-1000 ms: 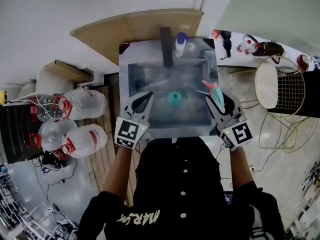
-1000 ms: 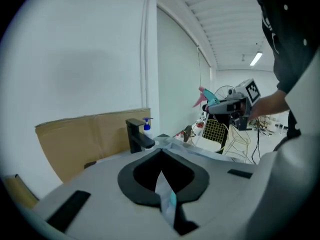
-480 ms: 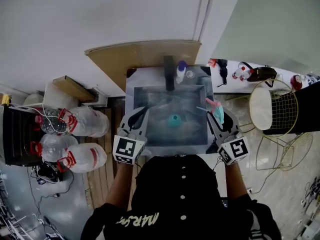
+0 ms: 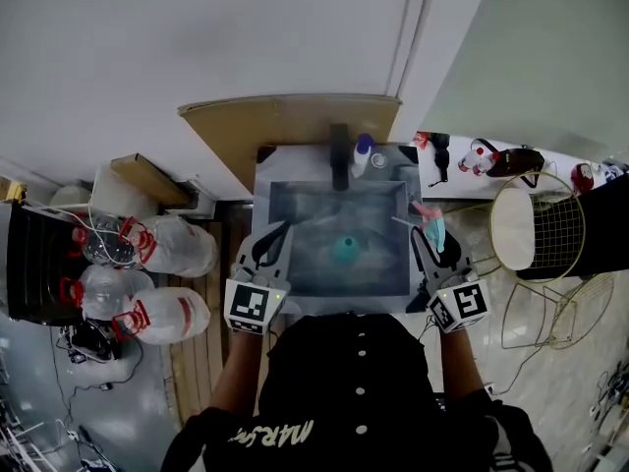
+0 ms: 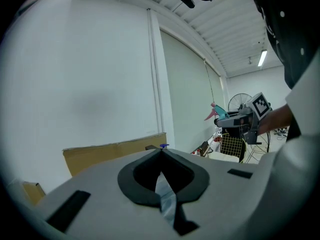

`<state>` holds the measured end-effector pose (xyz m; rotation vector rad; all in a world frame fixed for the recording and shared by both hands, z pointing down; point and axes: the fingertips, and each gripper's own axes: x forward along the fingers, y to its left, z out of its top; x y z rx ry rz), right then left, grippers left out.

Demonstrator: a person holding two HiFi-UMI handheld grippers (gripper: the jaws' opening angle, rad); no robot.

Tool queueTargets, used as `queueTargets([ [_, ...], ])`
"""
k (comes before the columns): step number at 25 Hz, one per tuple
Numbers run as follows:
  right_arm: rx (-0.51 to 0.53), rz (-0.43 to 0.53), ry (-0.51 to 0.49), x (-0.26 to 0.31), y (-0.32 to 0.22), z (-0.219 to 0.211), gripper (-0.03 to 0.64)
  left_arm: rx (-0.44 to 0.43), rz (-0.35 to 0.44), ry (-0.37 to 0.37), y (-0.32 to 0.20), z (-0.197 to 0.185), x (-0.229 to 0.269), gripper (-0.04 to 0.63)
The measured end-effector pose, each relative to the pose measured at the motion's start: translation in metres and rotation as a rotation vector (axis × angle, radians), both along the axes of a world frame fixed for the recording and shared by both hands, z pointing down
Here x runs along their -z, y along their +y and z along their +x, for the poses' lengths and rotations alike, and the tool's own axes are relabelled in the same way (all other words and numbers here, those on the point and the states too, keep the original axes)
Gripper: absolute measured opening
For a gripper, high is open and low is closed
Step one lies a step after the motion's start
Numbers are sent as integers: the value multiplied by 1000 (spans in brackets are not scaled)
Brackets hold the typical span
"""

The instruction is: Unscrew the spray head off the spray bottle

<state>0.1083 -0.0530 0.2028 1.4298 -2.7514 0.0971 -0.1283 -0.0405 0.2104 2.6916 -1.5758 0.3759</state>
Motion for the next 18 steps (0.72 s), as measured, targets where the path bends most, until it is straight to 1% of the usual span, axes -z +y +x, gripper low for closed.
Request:
queueTargets([
  [4,5,5,6,2,0,-4,161,-3,2,-4,2,2,-1,25],
  [9,7,7,-16,5,-1,-4,161,-13,6,-20,3,7,-2,25],
  [18,4,11,-19,7,-4,-3,161,-14,11,-13,1,12,-2,25],
])
